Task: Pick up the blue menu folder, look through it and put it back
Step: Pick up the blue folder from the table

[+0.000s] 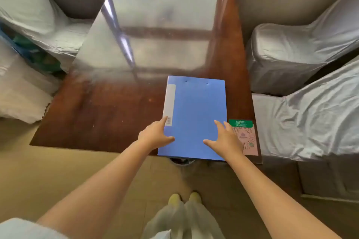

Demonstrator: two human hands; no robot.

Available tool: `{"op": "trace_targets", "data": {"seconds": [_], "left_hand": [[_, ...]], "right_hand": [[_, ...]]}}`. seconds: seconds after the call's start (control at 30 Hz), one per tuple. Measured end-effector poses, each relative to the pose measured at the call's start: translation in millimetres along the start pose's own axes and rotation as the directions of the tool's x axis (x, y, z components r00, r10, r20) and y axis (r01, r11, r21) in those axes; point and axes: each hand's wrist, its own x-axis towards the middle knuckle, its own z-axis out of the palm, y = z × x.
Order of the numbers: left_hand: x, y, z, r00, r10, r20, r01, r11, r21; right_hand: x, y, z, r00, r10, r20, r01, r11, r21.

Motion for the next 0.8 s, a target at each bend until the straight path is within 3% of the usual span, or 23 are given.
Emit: {"op": "trace_targets", "data": {"seconds": [0.1,0.23,0.3,0.37,0.47,0.6,0.8], "left_hand": [[-2,-5,17,0.999,-0.043,0.031,0.043,0.999,0.012],[-6,-8,34,0.997,-0.062,-0.04,0.065,0.996,0.063],[-6,-6,39,0.994,-0.072,-0.078,0.07,0.997,-0.018],[-6,-2,43,0.987,-0.113,-0.111,0.087,0.972,-0.219],[-5,-4,38,0.961,-0.261,-0.093,0.171,0.822,-0.543],[-10,-21,27,0.954,-0.249,0.168,0.282,0.555,-0.783],[-30,-25,24,0.969,-0.11,0.221,0.247,0.468,-0.848]], "right_hand": [[-5,2,17,0.998,0.035,0.049,-0.03,0.996,-0.087],[-12,1,40,0.999,0.035,0.029,-0.028,0.978,-0.206],[-15,-1,45,1.0,0.011,0.007,-0.008,0.964,-0.267],[-18,0,49,1.0,-0.016,0.009,0.019,0.949,-0.315],[-21,2,53,0.999,-0.047,0.007,0.046,0.936,-0.348],[-25,4,56,0.998,-0.068,0.014,0.069,0.931,-0.359],[-30,6,63,0.996,-0.089,0.022,0.091,0.939,-0.331]]}}
